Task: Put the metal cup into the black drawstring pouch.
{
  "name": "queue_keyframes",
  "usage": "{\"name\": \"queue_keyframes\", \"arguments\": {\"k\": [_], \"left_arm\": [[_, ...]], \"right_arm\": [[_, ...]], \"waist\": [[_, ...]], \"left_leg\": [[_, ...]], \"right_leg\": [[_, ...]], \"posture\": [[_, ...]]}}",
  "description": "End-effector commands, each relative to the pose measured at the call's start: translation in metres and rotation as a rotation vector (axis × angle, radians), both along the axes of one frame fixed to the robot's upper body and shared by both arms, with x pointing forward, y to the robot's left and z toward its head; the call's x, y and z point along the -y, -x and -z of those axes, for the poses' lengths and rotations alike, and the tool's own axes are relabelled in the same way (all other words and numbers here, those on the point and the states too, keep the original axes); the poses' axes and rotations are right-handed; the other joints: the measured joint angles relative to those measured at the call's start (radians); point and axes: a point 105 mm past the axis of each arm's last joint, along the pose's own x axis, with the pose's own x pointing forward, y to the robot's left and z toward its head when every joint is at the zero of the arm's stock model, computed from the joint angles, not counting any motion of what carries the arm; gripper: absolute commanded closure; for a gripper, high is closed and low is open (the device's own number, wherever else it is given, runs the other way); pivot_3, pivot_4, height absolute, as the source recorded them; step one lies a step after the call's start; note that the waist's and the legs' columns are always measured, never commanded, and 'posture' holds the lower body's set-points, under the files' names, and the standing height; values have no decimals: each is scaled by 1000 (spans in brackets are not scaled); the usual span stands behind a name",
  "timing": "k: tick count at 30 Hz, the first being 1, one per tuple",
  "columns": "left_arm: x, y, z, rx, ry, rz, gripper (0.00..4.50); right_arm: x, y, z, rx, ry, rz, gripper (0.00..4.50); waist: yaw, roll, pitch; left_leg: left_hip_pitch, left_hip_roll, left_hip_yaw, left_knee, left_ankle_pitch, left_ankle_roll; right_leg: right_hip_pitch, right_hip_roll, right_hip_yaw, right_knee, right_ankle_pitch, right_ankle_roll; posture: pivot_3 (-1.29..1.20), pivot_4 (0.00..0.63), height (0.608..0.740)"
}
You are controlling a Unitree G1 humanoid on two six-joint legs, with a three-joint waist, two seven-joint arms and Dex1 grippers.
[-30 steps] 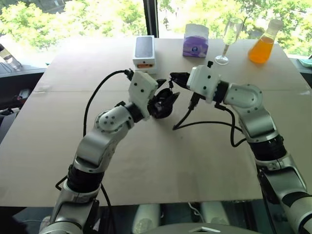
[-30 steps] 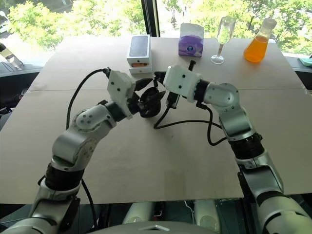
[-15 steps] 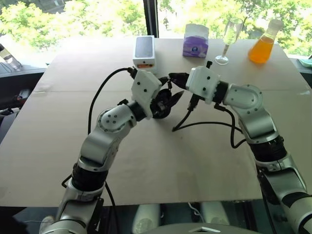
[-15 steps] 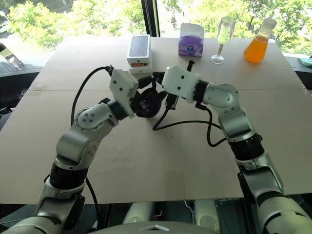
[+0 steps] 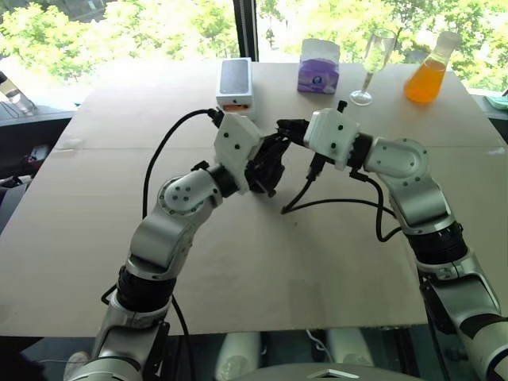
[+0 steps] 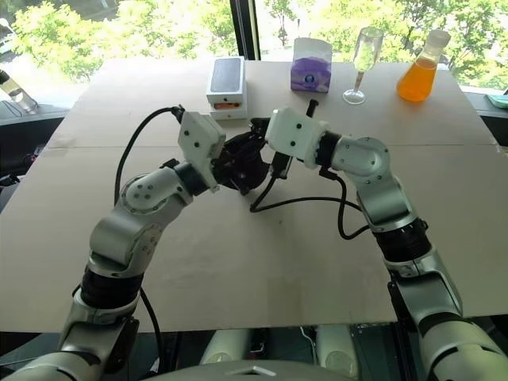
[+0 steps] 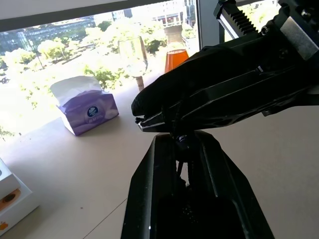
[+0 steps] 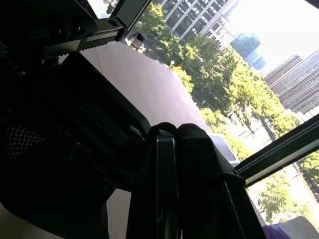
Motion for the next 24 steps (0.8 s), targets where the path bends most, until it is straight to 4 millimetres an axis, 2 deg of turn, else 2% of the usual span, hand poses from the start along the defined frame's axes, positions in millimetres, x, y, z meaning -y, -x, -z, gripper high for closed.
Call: {"name": "queue_keyframes", "arguments": {"k": [1, 5, 19, 24], "left_arm": [[-5, 5, -18, 81, 22, -29, 4091], [-8, 4, -17, 114, -1, -61, 4091], [-18, 12, 15, 38, -60, -110, 4091], [-23, 10, 29, 11, -119, -134, 4091]], "right_arm": [[1, 5, -8, 33, -21, -6, 4500], [2, 4, -9, 30, -27, 0, 4500], [16, -1, -14, 13, -100, 82, 4500], [28, -9, -24, 23, -146, 140, 4500]], "waist": [[0, 0, 0], [0, 0, 0], [1, 0, 0], [0, 0, 0]], "left_leg": [[0, 0, 0, 0, 0, 0], [0, 0, 0, 0, 0, 0], [0, 0, 0, 0, 0, 0], [0, 0, 0, 0, 0, 0]], "right_leg": [[0, 0, 0, 0, 0, 0], [0, 0, 0, 0, 0, 0], [0, 0, 0, 0, 0, 0], [0, 0, 0, 1, 0, 0]], "posture": [[0, 150, 740], [0, 150, 740], [0, 150, 740], [0, 150, 740]]}}
